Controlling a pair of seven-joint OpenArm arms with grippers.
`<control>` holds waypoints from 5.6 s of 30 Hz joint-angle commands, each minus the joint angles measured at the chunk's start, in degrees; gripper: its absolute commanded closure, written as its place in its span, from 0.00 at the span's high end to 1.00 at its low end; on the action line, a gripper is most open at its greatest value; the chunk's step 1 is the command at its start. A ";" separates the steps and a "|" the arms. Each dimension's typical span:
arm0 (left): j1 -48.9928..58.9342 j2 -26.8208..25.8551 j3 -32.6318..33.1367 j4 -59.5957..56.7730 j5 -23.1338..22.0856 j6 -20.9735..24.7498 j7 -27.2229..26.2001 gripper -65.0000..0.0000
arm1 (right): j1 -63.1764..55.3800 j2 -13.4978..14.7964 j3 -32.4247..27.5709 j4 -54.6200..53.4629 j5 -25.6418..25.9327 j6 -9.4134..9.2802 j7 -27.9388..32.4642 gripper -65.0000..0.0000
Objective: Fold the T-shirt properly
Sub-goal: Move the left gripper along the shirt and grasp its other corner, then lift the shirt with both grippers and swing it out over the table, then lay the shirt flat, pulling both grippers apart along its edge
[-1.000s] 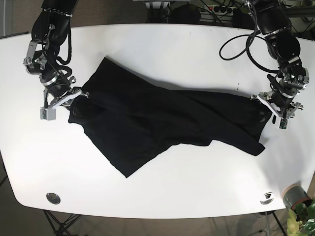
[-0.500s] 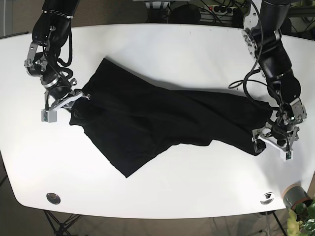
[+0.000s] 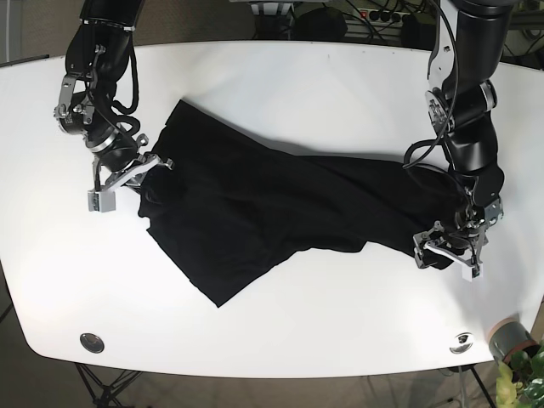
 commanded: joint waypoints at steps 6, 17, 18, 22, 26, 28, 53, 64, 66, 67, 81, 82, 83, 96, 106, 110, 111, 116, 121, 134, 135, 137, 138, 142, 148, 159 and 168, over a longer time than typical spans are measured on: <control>-4.70 -1.14 -0.02 -7.21 -0.56 0.03 -6.25 0.82 | 0.63 0.52 0.31 1.04 0.92 0.52 1.31 0.03; -4.53 -0.96 3.14 -2.72 -0.91 0.03 -6.43 0.65 | 0.81 0.44 0.31 0.95 0.92 0.52 1.31 0.03; -4.53 -1.05 3.14 -2.55 -0.91 0.03 -6.43 0.63 | 0.81 0.44 0.31 0.95 0.92 0.52 1.31 0.03; -4.62 -1.14 3.23 -2.99 -0.82 0.03 -6.43 0.62 | 0.81 0.44 0.31 0.87 0.92 0.52 1.31 0.03; -4.62 -1.14 3.41 -3.07 -0.56 -0.06 -6.43 0.63 | 0.72 0.44 0.31 0.87 0.92 0.52 1.31 0.03; -4.44 -1.14 3.49 -3.07 -0.56 -0.15 -6.43 0.63 | 0.72 0.44 0.31 0.87 0.92 0.52 1.31 0.03; -3.03 0.00 3.49 -3.07 -0.56 -0.06 -6.60 0.00 | 0.72 0.44 0.31 0.87 1.01 0.52 1.31 0.03; -1.80 -0.26 3.05 -1.40 -1.09 -0.15 -6.52 0.00 | 0.81 0.44 0.31 1.04 1.01 0.52 1.48 0.03; -1.63 -0.26 3.05 0.88 -1.09 -0.15 -6.34 0.00 | 0.81 0.44 0.39 1.22 1.01 0.52 1.48 0.03; -1.63 -0.26 3.05 2.55 -1.09 -0.15 -5.81 0.00 | 0.90 0.52 0.39 1.22 1.01 0.52 1.48 0.03; -0.31 1.06 -1.16 27.08 -1.00 -0.06 9.31 0.00 | 15.14 5.80 0.39 -5.90 0.83 0.52 1.57 0.03; -0.40 1.50 -1.16 29.01 -1.00 -0.06 10.28 0.00 | 17.25 6.50 0.39 -7.40 0.92 0.52 1.57 0.03; -0.40 1.50 -1.16 30.60 -1.00 -0.06 11.07 0.00 | 18.74 6.94 0.39 -8.54 0.92 0.52 1.57 0.03; -10.59 1.41 -1.25 45.45 -0.82 0.03 22.67 0.00 | 46.08 14.50 -5.41 -25.24 0.92 0.52 1.22 0.03; -23.34 -0.61 -1.25 48.53 -0.91 0.03 27.51 0.00 | 62.70 18.19 -11.83 -27.97 1.18 0.52 0.34 0.03; -24.31 -0.79 -1.34 53.80 -1.00 -0.15 31.11 0.00 | 64.11 19.43 -12.18 -27.88 2.06 1.04 -1.59 0.03; -24.13 -0.79 -1.43 56.27 -1.00 -0.15 32.52 0.00 | 63.58 20.22 -12.09 -27.88 3.47 1.66 -1.68 0.03; -17.19 -0.52 -2.57 62.86 -1.00 -0.32 34.98 0.00 | 54.00 21.89 -8.22 -27.44 9.45 2.01 -1.77 0.03; -7.17 -0.35 -3.19 67.78 -1.09 -0.41 34.98 0.00 | 40.72 19.87 -1.80 -22.96 12.26 2.01 -1.86 0.03; 19.47 1.32 -10.04 74.82 -9.79 -0.41 34.71 0.00 | 14.52 11.78 6.28 -12.41 12.09 2.01 -1.86 0.03; 21.23 1.32 -10.22 75.17 -10.32 -0.41 34.71 0.00 | 13.47 11.60 6.37 -12.14 12.35 2.01 -1.86 0.03; 25.36 1.32 -11.19 75.96 -11.73 -0.41 34.01 0.00 | 10.30 11.16 6.55 -11.27 12.26 2.01 -1.86 0.03; 27.03 1.41 -11.89 76.22 -12.34 -0.41 33.48 0.00 | 9.07 11.16 6.55 -11.00 12.35 2.01 -1.77 0.03; 34.33 1.41 -13.91 76.40 -14.27 -0.41 31.81 0.00 | 3.97 9.58 6.72 -8.72 12.00 2.01 -1.68 0.03; 44.26 2.11 -19.80 76.57 -14.54 -2.26 31.55 0.00 | -4.20 7.47 8.83 -4.85 12.00 1.48 -1.86 0.03; 53.58 6.16 -27.63 73.85 -14.10 -10.34 31.46 0.00 | -13.35 4.30 10.50 -3.18 11.91 1.48 -1.86 0.03; 51.21 6.07 -27.63 75.08 -14.45 -10.61 31.64 0.00 | -13.26 3.60 10.50 -3.09 11.82 1.31 -1.94 0.03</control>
